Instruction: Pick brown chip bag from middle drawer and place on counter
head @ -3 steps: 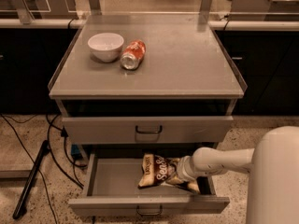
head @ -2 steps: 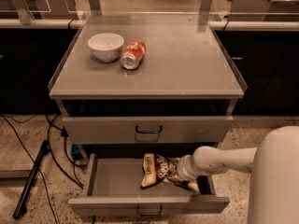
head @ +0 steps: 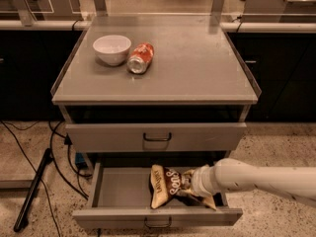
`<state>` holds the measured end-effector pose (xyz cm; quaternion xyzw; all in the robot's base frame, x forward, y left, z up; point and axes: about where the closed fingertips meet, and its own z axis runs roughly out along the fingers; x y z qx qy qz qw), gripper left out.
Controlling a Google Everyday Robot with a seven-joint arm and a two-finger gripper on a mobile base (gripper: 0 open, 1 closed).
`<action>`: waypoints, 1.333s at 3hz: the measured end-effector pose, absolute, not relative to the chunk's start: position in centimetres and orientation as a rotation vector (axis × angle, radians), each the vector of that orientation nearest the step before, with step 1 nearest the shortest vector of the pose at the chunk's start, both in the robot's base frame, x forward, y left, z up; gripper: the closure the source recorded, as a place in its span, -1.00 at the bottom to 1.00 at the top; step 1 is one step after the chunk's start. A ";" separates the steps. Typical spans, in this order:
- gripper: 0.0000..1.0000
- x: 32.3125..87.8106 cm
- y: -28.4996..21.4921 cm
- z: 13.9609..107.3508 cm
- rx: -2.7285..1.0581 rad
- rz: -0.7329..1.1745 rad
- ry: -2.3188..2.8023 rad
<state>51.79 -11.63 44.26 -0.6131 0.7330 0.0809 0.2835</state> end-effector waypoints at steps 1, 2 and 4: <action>1.00 48.1 -11.6 52.7 -1.640 0.165 1.871; 1.00 48.2 -12.0 54.3 -1.625 0.133 1.857; 1.00 47.7 -11.5 56.9 -1.640 0.132 1.854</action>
Offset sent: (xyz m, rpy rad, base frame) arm -0.0324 0.0007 0.0702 0.0133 -0.0715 0.0225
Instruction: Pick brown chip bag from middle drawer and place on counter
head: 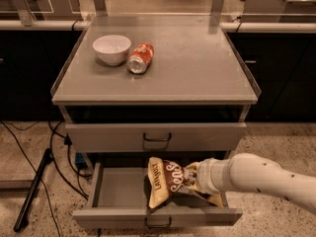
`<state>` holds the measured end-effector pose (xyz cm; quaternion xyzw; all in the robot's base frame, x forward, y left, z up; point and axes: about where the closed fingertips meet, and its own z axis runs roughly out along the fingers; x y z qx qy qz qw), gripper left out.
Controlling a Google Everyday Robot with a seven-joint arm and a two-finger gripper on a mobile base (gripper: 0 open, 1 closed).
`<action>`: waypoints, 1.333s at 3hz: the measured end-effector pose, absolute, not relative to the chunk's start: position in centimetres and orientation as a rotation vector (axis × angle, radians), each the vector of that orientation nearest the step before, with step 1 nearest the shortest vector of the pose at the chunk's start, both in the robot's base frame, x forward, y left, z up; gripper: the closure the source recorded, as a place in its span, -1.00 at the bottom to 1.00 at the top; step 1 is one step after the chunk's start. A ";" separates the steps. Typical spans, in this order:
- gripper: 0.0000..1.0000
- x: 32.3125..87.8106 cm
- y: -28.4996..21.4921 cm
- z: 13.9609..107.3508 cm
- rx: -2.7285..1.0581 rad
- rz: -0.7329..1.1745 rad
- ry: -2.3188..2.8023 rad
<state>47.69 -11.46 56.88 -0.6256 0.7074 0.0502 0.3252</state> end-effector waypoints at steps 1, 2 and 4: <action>1.00 46.3 -10.4 63.4 -1.654 0.084 1.807; 1.00 46.0 -9.3 73.0 -1.676 -0.049 1.723; 1.00 46.4 -9.0 76.9 -1.677 -0.119 1.696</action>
Offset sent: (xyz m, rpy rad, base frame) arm -0.0194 0.0327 0.3061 -0.1577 -0.3429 0.0534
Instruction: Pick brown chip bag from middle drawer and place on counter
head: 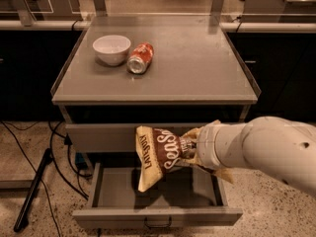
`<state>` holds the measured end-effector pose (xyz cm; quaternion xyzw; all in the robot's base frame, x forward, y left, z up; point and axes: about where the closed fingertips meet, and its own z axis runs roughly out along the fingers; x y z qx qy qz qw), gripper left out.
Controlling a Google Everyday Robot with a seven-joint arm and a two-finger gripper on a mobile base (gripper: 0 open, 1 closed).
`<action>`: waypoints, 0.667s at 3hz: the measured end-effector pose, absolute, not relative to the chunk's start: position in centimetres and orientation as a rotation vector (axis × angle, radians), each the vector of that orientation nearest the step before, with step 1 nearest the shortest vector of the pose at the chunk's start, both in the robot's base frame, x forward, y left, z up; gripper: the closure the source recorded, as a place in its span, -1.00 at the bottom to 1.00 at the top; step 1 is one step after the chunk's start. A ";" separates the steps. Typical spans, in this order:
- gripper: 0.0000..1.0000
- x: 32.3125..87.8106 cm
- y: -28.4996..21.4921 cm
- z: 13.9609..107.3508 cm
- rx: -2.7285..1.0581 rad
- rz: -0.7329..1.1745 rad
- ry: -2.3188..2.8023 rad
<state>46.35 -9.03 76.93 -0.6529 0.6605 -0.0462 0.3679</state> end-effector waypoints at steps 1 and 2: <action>1.00 48.8 -9.1 80.6 -1.648 -0.134 1.696; 1.00 51.9 -9.6 85.2 -1.609 -0.169 1.689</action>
Offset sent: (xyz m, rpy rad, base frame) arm 0.0976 -0.0140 0.1378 0.0357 -0.0990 -0.0794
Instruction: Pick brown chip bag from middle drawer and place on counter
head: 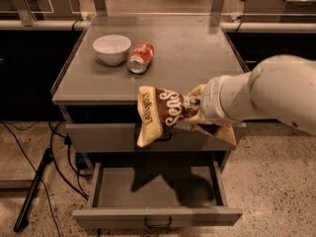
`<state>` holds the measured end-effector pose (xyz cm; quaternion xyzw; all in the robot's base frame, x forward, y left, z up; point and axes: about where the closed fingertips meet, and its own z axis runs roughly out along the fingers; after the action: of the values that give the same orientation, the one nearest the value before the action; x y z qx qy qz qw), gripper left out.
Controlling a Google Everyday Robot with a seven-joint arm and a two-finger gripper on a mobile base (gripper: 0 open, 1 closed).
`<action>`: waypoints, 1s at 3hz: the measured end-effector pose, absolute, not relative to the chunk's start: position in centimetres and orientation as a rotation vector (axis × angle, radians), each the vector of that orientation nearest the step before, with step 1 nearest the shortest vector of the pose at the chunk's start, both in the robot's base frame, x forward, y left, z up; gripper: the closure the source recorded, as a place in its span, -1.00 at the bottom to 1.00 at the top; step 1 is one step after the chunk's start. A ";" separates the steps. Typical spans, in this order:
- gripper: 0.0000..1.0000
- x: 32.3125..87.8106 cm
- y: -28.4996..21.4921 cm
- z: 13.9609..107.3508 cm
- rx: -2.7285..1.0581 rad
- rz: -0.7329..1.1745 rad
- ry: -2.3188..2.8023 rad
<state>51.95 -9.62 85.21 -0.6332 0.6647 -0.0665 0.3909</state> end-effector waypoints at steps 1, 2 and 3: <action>1.00 55.7 -10.5 89.7 -1.571 -0.244 1.677; 1.00 59.9 -11.2 92.0 -1.539 -0.314 1.669; 1.00 63.7 -11.5 91.9 -1.498 -0.334 1.673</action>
Offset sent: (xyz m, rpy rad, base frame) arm 0.1409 -0.0258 0.0894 -0.0612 -0.1659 -0.1179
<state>63.66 -11.53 91.91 -0.5981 0.6681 -0.1335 0.4220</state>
